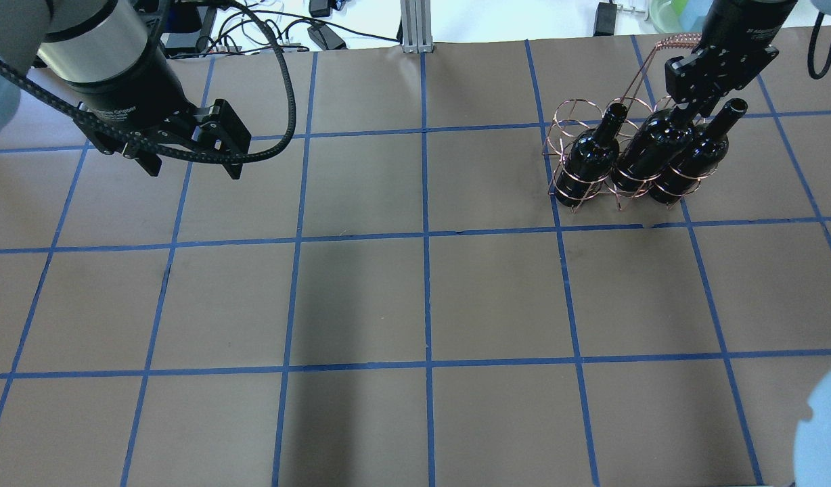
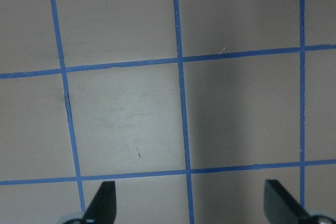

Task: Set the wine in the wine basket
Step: 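Lower the bottle into the empty rack slot beside the others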

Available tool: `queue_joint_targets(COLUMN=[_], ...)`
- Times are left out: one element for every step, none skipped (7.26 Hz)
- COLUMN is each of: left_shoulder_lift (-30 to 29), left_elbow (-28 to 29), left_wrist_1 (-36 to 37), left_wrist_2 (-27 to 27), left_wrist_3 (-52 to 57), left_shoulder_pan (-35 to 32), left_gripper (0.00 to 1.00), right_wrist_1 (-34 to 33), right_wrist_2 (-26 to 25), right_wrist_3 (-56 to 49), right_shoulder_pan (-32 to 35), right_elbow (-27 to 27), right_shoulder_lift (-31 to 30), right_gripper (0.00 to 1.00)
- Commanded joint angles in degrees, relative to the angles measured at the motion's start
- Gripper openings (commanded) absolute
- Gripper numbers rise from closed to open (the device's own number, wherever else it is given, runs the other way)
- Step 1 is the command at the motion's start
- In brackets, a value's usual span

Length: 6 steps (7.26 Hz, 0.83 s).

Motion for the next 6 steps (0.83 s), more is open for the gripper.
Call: queue_joint_targets(left_shoulder_lift=[-0.01, -0.01, -0.01, -0.01, -0.01, -0.01], left_elbow=[-0.09, -0.09, -0.09, -0.09, -0.09, -0.09], left_wrist_1=[-0.01, -0.01, -0.01, -0.01, -0.10, -0.19], left_wrist_2=[0.11, 0.02, 0.11, 0.11, 0.20, 0.20], left_wrist_3=[0.02, 0.02, 0.02, 0.02, 0.02, 0.02], left_shoulder_pan=[0.00, 0.09, 0.09, 0.00, 0.09, 0.09], left_gripper=[1.00, 1.00, 1.00, 1.00, 1.00, 1.00], right_wrist_1=[-2.39, -2.67, -2.67, -2.58, -2.23, -1.54], right_wrist_2=[-0.08, 0.00, 0.01, 0.18, 0.18, 0.27], right_wrist_3=[-0.02, -0.11, 0.07, 0.07, 0.59, 0.77], right_shoulder_pan=[0.00, 0.00, 0.17, 0.26, 0.44, 0.96], right_elbow=[1.46, 1.91, 1.91, 1.91, 1.91, 2.00], right_shoulder_lift=[0.98, 0.98, 0.37, -0.77, -3.83, -7.34], right_gripper=[0.35, 0.59, 0.80, 0.97, 1.00, 1.00])
